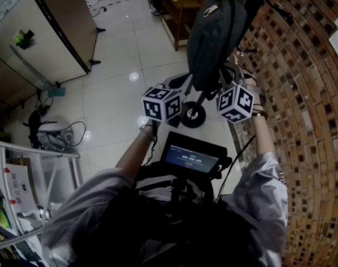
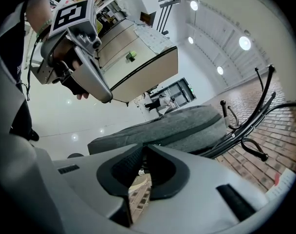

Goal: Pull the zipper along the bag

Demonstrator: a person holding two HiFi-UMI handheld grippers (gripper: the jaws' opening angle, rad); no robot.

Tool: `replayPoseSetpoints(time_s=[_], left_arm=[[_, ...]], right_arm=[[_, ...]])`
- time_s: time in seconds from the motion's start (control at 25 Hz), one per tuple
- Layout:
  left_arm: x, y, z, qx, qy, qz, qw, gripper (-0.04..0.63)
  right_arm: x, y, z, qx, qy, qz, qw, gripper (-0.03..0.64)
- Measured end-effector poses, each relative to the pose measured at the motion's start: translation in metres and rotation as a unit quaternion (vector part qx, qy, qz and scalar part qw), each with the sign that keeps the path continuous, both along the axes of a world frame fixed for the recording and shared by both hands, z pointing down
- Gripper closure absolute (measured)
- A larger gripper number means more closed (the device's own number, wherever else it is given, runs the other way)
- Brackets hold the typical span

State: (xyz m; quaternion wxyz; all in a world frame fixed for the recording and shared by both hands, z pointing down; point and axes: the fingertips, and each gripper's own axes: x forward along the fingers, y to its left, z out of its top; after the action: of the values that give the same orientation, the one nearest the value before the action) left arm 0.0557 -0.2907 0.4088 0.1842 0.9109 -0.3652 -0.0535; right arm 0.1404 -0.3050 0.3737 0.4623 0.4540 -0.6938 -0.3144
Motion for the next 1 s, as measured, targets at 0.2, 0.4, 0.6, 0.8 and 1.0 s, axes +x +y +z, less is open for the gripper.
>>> replayPoseSetpoints(time_s=[0.2, 0.4, 0.6, 0.8, 1.0], left_arm=[[0.002, 0.000, 0.003, -0.004, 0.001, 0.001, 1.0000, 0.592], [0.005, 0.000, 0.002, -0.005, 0.003, 0.003, 1.0000, 0.592], [0.006, 0.001, 0.004, -0.007, 0.004, 0.005, 1.0000, 0.592], [0.005, 0.002, 0.006, -0.010, 0.005, 0.004, 0.9999, 0.592], [0.004, 0.003, 0.012, -0.017, 0.007, 0.003, 0.9998, 0.592]], right_arm=[[-0.001, 0.001, 0.003, -0.007, 0.003, 0.001, 1.000, 0.577], [-0.004, 0.002, 0.016, -0.016, 0.021, -0.002, 1.000, 0.575], [-0.005, 0.003, 0.027, -0.028, 0.012, 0.000, 1.000, 0.573], [-0.005, 0.003, 0.032, -0.027, -0.012, 0.007, 1.000, 0.571], [-0.009, 0.002, 0.031, -0.029, -0.030, 0.011, 0.999, 0.569]])
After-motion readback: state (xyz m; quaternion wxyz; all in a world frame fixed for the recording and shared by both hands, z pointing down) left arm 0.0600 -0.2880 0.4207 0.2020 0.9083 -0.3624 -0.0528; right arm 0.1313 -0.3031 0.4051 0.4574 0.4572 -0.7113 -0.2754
